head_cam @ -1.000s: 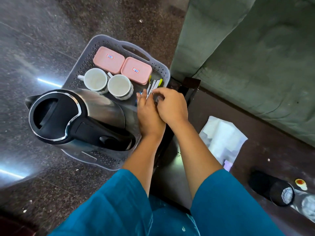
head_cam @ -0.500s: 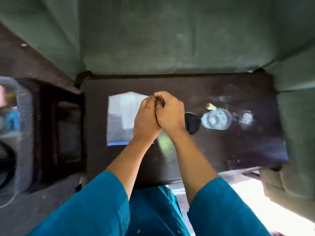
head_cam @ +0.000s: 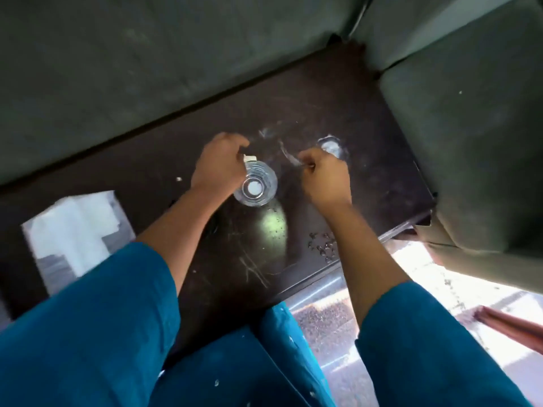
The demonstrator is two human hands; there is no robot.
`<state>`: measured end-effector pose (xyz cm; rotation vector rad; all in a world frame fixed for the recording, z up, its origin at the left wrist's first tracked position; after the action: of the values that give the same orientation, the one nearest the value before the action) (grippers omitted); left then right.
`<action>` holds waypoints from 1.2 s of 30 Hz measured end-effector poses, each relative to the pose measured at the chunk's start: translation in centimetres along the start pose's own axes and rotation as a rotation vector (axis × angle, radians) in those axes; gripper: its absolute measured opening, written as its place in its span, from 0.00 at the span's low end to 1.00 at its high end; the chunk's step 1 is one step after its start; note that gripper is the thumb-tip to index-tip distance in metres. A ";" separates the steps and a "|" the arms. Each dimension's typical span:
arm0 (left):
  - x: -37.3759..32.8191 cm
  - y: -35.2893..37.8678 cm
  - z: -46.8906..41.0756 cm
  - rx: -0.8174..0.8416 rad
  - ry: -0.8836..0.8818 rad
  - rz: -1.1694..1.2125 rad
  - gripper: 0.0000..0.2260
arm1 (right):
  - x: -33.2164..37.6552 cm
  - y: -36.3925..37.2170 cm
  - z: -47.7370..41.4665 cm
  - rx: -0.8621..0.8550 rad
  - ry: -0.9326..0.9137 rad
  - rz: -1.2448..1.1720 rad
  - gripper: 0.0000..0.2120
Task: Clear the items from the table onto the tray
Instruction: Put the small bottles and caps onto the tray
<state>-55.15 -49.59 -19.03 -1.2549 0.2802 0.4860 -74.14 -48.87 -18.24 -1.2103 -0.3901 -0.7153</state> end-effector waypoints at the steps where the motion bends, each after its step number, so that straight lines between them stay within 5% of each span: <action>1: 0.2 0.7 -1.0 0.031 -0.005 -0.017 0.16 | -0.9 0.3 -0.6 0.019 0.008 0.011 0.15; 9: 4.4 5.1 -5.1 0.235 -0.225 -0.074 0.12 | -2.3 5.3 -4.6 0.203 -0.003 -0.058 0.13; 17: 6.7 7.1 -4.8 0.315 -0.424 0.305 0.11 | 0.2 11.8 -6.4 0.459 0.080 -0.302 0.12; 28: 6.5 7.0 -5.0 0.207 -0.444 0.481 0.11 | 0.1 12.8 -7.0 0.471 0.305 -0.491 0.17; 32: 5.9 4.1 -4.8 0.093 -0.346 0.593 0.12 | 3.7 10.7 -8.0 0.321 0.129 -0.374 0.07; 36: 7.9 -0.7 -3.2 -0.008 -0.328 0.772 0.11 | 9.1 10.6 -7.1 0.244 -0.022 -0.240 0.10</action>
<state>-47.79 -51.24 -23.01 -1.0212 0.4816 1.3399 -60.99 -56.31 -22.29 -0.9503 -0.6304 -0.8344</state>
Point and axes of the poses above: each hand's wrist, its own z-axis away from the middle knuckle, its own y-axis out of the palm, x = y × z, the point moved 9 cm from there along -z, towards the middle knuckle, and after that the axes turned 6 degrees about -z, right-handed, at the moved point
